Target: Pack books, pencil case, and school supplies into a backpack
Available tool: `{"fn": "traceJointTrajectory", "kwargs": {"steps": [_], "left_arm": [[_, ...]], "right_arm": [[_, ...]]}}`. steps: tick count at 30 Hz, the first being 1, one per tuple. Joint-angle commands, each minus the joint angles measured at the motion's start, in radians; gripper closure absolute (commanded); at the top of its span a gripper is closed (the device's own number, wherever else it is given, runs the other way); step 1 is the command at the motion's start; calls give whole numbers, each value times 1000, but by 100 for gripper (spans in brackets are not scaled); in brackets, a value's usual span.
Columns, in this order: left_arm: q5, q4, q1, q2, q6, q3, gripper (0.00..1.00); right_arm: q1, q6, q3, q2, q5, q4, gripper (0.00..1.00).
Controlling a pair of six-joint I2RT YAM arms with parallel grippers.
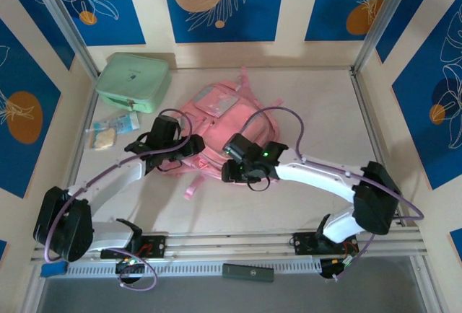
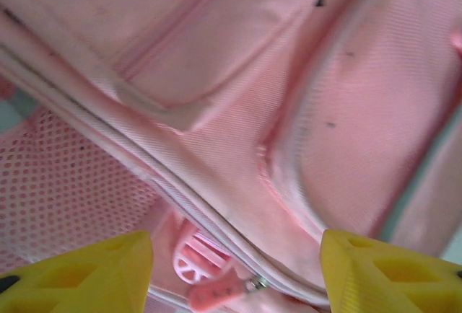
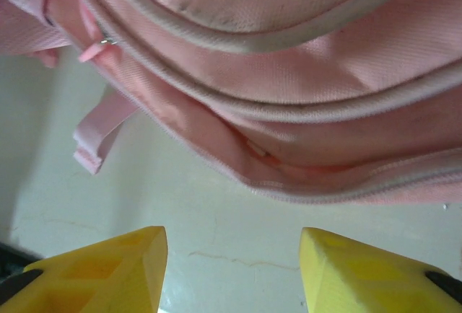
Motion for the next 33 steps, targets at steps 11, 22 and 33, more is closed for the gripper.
{"fn": "traceJointTrajectory", "kwargs": {"steps": [11,22,33], "left_arm": [[37,218,-19,90,-122,-69,44],[21,197,8,134,-98,-47,43],[-20,248,8,132,-152,-99,46]], "right_arm": [[-217,-203,24,67,-69,125,60],[-67,7,116,59,97,-49,49],[14,291,386,368,142,-72,52]]}}
